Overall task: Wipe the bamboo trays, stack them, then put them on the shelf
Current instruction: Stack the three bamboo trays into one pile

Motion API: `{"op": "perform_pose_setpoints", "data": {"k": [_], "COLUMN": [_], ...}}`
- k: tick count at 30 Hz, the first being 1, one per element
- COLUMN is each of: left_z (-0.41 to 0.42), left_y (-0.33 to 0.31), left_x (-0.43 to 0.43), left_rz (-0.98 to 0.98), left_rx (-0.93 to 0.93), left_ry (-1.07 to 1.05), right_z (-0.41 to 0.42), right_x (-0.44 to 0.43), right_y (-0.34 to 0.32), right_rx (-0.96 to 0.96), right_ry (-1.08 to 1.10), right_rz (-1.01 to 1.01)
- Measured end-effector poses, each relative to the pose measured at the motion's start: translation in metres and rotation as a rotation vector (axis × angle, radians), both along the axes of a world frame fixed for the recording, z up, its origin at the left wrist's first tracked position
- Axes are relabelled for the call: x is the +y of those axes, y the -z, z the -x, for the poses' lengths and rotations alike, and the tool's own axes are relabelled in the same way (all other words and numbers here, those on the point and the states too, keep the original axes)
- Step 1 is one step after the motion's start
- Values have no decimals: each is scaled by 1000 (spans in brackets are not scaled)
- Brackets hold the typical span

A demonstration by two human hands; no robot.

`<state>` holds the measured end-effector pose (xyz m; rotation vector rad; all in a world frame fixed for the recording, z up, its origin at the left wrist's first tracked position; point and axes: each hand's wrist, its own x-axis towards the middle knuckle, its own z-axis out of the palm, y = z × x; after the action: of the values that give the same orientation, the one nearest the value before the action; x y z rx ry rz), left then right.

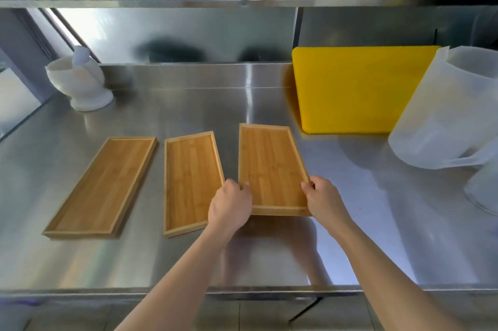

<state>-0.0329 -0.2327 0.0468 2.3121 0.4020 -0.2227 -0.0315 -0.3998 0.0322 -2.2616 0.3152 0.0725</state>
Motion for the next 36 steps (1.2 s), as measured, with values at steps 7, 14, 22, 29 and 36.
{"op": "perform_pose_setpoints", "data": {"k": [7,14,22,29,36], "left_z": [9,17,7,10,23], "left_y": [-15,15,51,51,51], "left_x": [55,109,138,144,159], "left_rz": [-180,-306,-466,-420,-73], "left_rx": [-141,-146,-71,-45,-201], "left_ry": [-27,-125,-26,8,53], "right_z": [-21,-31,-29,-33,-27], "right_x": [60,118,144,149,141], "right_y": [-7,7,28,38,34], "right_rx": [-120,-93,-91,-92,-24], "right_ry": [-141,-289,-346,-393,-444], "right_rz": [90,196,456,609,305]}}
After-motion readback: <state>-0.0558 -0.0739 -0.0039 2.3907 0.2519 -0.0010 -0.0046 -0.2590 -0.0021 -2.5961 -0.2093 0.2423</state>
